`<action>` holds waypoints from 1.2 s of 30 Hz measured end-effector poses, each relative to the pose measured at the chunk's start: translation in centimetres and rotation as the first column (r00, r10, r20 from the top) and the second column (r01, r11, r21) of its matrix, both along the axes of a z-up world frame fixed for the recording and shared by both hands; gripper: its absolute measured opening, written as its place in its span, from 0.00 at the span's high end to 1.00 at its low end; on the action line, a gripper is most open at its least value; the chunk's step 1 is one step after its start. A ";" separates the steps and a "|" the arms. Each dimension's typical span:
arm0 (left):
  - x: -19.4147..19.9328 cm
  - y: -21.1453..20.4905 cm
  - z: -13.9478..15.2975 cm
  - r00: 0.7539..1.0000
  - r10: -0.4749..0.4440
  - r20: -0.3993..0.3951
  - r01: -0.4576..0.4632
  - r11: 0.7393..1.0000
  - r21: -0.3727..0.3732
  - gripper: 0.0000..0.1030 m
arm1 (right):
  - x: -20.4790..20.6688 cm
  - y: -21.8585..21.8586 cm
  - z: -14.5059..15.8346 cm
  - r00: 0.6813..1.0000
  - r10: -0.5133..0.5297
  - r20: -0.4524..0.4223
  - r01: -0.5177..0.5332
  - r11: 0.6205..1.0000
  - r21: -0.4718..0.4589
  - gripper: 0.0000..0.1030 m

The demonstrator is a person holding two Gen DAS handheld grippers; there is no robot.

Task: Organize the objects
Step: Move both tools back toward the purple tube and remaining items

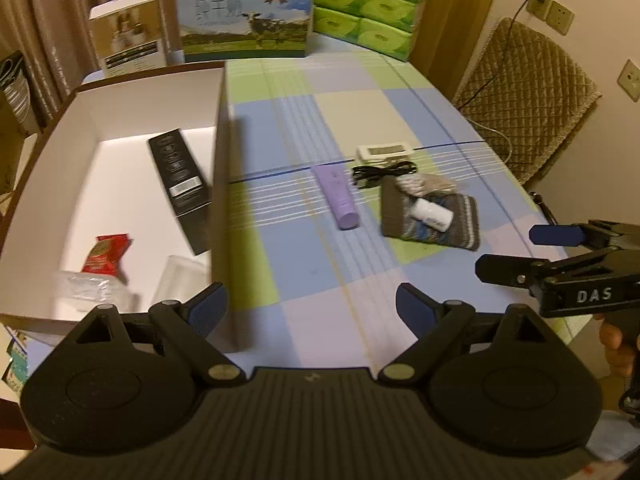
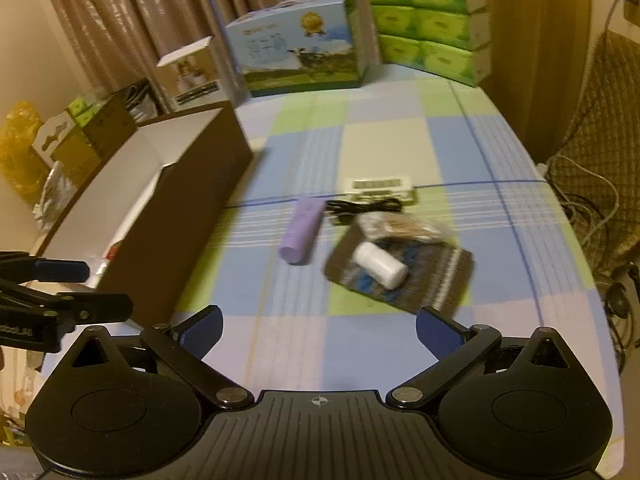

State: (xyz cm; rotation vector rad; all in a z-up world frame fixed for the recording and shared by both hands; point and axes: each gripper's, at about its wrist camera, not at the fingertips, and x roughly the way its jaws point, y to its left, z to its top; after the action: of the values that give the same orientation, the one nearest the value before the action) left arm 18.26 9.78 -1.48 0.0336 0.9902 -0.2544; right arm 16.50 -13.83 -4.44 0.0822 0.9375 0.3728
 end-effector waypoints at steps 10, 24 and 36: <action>1.5 -3.2 -0.8 1.000 0.012 -0.010 -0.012 1.000 -0.001 0.09 | 1.4 -3.1 -0.7 0.999 -0.036 -0.016 0.036 0.999 0.004 0.02; 6.9 -6.6 -2.5 0.999 0.050 0.015 -0.051 0.998 0.032 0.12 | 7.7 -4.5 -2.6 0.998 -0.060 0.024 0.060 0.998 -0.008 0.07; 11.8 -8.1 -6.5 0.996 0.086 -0.034 -0.084 0.994 0.064 0.15 | 12.4 -4.4 -5.5 0.999 -0.043 -0.009 0.043 0.999 -0.009 0.12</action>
State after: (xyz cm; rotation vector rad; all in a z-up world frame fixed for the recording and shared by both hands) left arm 30.06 1.71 -8.02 0.0443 1.0340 -0.1464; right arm 28.92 -18.23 -9.94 0.0962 0.9446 0.3292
